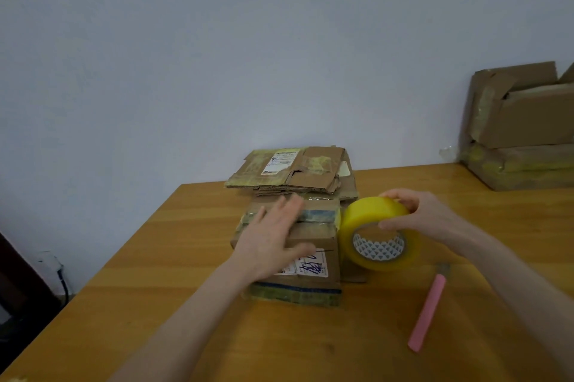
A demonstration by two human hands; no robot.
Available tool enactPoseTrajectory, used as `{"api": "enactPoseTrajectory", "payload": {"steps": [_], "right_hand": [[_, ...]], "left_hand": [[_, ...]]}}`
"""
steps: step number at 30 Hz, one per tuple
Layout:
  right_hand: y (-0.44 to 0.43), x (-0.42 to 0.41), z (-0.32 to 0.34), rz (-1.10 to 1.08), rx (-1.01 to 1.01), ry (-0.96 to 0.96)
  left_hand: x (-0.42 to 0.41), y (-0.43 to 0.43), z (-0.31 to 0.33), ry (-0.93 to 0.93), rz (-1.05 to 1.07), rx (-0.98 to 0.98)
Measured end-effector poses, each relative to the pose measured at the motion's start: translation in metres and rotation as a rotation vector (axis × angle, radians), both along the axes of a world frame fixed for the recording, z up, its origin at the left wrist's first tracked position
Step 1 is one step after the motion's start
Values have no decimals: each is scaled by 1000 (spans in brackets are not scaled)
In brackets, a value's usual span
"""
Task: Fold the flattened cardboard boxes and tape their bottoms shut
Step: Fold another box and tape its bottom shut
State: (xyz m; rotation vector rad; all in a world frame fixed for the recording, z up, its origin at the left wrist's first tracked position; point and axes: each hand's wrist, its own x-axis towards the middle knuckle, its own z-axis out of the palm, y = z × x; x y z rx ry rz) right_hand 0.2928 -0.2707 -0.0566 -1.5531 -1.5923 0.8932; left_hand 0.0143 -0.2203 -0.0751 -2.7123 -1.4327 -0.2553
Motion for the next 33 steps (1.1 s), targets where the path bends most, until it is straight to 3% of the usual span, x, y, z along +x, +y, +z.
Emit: {"api": "enactPoseTrajectory", "payload": {"steps": [2, 9, 16, 24, 30, 33], "right_hand": [[-1, -1, 0, -12, 6, 34], [-2, 1, -7, -35, 17, 12], [0, 2, -10, -17, 9, 13], [1, 5, -19, 10, 17, 58], [8, 3, -24, 18, 24, 105], [15, -6, -27, 30, 25, 98]], "left_hand": [[6, 1, -9, 146, -50, 28], [14, 3, 2, 215, -81, -33], [33, -1, 0, 105, -148, -112], [1, 23, 5, 245, 6, -108], [-30, 25, 5, 51, 199, -195], [-22, 16, 11, 202, 220, -111]]}}
